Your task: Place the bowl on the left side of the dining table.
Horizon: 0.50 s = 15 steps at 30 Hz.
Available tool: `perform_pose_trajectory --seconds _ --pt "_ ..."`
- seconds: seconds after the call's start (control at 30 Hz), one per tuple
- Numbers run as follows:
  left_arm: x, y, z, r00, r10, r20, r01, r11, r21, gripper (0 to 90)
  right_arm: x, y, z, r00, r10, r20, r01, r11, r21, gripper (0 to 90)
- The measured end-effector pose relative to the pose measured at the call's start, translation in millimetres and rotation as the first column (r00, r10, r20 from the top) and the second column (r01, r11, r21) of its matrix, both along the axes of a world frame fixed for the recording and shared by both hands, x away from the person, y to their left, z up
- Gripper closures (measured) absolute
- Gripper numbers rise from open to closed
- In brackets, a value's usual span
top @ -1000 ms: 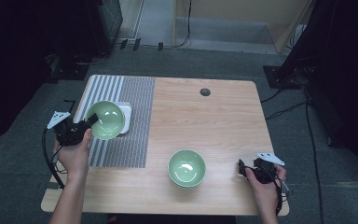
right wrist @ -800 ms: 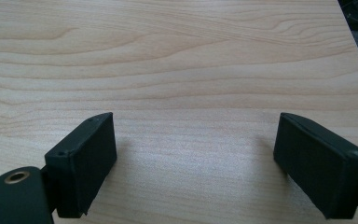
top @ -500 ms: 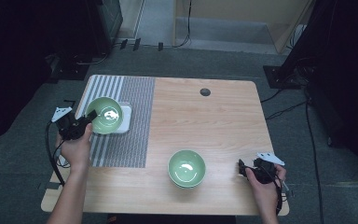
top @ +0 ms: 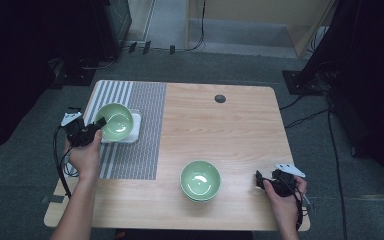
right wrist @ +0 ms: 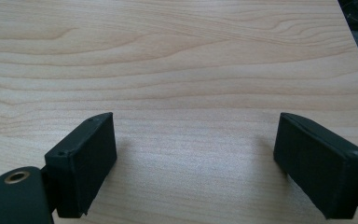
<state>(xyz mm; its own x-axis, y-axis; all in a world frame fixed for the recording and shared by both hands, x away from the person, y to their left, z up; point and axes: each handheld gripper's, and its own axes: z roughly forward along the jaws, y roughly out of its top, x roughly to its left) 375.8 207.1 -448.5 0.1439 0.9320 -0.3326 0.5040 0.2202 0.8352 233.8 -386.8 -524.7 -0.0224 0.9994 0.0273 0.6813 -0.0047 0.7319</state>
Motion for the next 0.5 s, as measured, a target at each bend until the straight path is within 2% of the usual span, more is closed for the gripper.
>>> perform_pose_trajectory --seconds 0.33,0.4,0.5 --pt "14.1 -2.5 -11.8 0.9983 0.026 -0.052 -0.025 0.9995 0.017 84.1 0.0 0.0 0.0 1.0000 0.000 0.000 0.000 1.0000 0.000 12.7" --pt "16.9 -1.6 -15.0 0.9968 0.040 -0.069 -0.039 0.9992 0.014 84.1 0.0 0.0 0.0 1.0000 0.000 0.000 0.000 1.0000 0.000 12.7" --pt "21.3 -1.3 -20.7 0.9941 0.052 -0.095 -0.050 0.9983 0.030 84.1 0.0 0.0 0.0 1.0000 0.000 0.000 0.000 1.0000 0.000 12.7"
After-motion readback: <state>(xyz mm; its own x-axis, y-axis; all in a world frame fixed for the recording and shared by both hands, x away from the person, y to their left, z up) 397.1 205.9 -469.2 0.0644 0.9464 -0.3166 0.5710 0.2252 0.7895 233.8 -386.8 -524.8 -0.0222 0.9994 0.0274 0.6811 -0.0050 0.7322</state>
